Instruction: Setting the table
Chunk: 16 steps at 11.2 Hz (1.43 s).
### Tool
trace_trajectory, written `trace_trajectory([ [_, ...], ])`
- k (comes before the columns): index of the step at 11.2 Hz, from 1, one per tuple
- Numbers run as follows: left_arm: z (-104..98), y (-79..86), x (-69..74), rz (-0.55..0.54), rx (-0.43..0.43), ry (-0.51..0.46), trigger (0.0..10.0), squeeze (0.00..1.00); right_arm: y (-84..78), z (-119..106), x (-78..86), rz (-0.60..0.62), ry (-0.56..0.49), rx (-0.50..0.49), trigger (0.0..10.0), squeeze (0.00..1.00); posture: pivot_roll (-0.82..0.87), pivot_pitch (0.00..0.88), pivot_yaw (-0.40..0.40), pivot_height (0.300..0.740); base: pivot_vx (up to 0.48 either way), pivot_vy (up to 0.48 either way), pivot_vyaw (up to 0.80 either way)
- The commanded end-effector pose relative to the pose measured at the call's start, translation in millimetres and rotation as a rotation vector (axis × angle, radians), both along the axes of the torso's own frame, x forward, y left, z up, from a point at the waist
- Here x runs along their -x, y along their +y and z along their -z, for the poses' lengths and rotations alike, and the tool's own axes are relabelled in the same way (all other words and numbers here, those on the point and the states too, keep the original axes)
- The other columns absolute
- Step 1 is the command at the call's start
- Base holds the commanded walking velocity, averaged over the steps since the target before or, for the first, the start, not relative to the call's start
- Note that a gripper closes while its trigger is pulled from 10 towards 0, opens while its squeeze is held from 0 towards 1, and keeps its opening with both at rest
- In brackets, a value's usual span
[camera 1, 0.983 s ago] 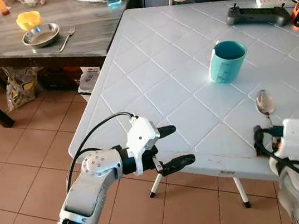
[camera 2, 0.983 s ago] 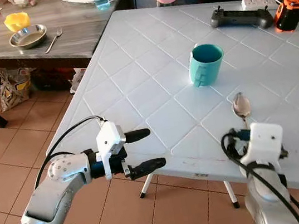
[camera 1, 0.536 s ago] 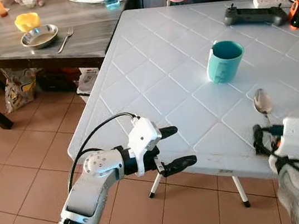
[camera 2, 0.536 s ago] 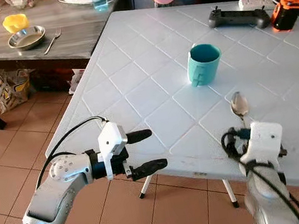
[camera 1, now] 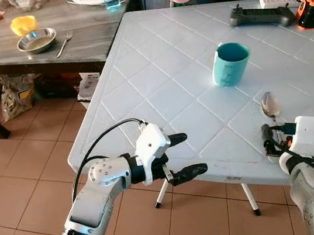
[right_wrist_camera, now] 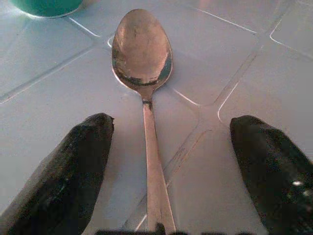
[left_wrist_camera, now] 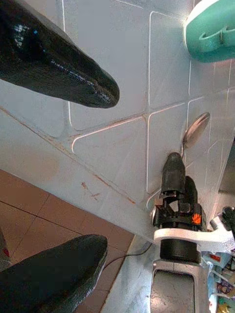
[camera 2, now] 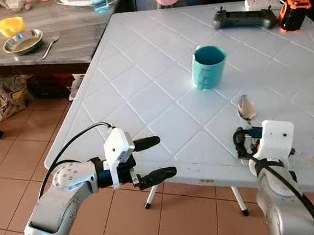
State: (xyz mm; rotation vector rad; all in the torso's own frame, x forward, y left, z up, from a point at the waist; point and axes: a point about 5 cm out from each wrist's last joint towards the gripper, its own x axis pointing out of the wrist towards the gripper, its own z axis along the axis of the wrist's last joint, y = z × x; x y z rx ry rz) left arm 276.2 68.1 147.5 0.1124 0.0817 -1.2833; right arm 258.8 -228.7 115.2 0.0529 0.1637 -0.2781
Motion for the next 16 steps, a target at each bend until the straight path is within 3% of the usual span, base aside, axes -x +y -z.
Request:
trace_trajectory([
  [1, 0.0, 0.2, 2.7, 0.007, -0.008, 0.0, 10.0, 0.0, 6.9, 15.5, 4.0, -0.03, 0.076, -0.043, 0.0, 0.0, 0.08, 0.178, 0.053, 0.74, 0.0, 0.0, 0.0],
  [4, -0.8, -0.3, 2.0, -0.001, -0.006, -0.003, 10.0, 0.0, 17.5, 24.6, 10.1, -0.089, 0.11, -0.085, 0.0, 0.0, 0.08, 0.173, 0.048, 0.74, 0.0, 0.0, 0.0],
  [16, 0.3, -0.3, 1.4, -0.007, -0.015, 0.008, 10.0, 0.0, 27.0, 34.2, 18.9, -0.194, 0.158, -0.181, 0.0, 0.0, 0.09, 0.185, 0.054, 0.74, 0.0, 0.0, 0.0],
])
